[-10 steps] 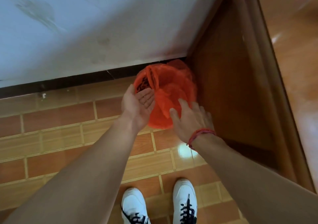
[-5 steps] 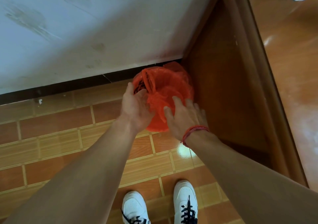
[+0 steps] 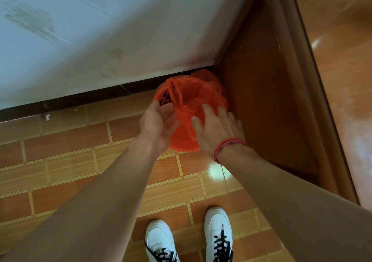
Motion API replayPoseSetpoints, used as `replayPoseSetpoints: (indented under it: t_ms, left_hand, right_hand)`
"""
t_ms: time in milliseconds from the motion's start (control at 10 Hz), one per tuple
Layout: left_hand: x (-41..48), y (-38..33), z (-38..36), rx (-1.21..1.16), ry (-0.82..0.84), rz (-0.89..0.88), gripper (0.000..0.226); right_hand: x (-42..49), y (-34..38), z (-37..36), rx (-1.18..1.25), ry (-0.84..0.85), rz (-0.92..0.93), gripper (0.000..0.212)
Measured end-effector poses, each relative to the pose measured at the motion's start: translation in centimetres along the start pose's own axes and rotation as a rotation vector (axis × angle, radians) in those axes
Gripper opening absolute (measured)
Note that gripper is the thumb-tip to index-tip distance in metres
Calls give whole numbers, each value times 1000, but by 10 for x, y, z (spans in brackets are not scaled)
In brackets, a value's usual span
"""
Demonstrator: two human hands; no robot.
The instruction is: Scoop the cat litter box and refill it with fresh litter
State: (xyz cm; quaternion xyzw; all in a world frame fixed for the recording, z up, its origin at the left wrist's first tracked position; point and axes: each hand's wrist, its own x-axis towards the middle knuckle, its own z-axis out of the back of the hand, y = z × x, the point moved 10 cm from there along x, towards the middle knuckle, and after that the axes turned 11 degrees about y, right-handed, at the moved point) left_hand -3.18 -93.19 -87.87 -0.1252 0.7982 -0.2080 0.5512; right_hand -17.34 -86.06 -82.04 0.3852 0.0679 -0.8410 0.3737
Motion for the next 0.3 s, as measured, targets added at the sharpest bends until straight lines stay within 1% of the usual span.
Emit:
replayPoseSetpoints:
  t_ms: [100, 300]
  left_hand:
    - [-9, -9, 1, 46, 10, -18, 53]
    - [-45, -37, -8, 179, 9, -86, 44]
  right_hand:
    - [-5, 4, 5, -11, 5, 5, 54]
    - [-28, 19, 32, -44, -19, 40, 54]
